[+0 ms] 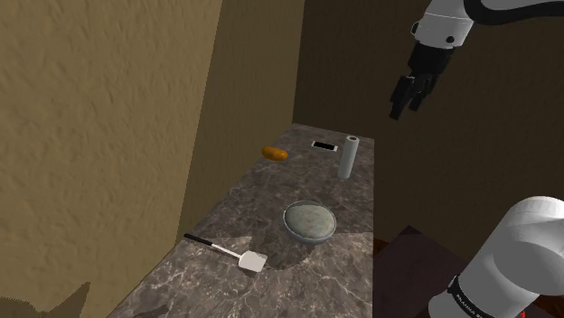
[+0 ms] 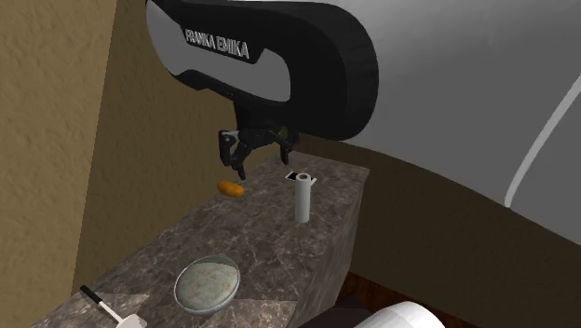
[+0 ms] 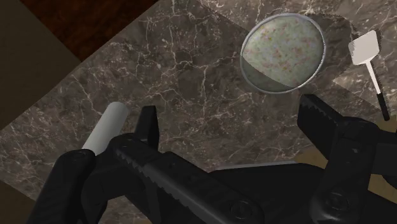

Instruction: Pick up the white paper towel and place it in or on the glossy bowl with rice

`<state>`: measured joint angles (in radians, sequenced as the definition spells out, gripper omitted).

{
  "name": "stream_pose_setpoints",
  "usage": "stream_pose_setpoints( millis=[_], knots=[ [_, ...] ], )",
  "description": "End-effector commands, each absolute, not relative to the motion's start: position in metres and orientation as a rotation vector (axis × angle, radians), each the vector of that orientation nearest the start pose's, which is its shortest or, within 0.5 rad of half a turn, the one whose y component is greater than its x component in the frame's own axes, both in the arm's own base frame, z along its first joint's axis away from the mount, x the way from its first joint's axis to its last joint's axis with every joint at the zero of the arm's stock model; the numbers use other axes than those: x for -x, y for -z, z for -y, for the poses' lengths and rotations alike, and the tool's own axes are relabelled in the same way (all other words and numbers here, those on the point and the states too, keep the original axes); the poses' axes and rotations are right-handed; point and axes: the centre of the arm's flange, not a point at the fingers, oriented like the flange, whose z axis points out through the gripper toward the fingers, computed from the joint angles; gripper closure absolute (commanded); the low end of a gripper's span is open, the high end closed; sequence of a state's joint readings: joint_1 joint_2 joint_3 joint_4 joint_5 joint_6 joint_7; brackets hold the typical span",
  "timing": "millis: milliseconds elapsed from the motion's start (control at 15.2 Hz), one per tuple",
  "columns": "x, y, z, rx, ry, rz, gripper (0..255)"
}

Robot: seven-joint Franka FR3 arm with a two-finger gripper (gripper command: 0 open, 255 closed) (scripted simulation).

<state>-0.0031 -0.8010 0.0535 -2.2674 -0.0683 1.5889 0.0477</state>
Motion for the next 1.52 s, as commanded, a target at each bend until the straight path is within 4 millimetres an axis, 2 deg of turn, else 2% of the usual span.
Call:
stream_pose_setpoints(
  millis=[0,1452],
  knots=[
    [-0.304,-0.639,-0.015,3.237,0.204,-0.023,0],
    [-0.483,-0.493,0.170,3.218,0.148,0.023,0]
  ],
)
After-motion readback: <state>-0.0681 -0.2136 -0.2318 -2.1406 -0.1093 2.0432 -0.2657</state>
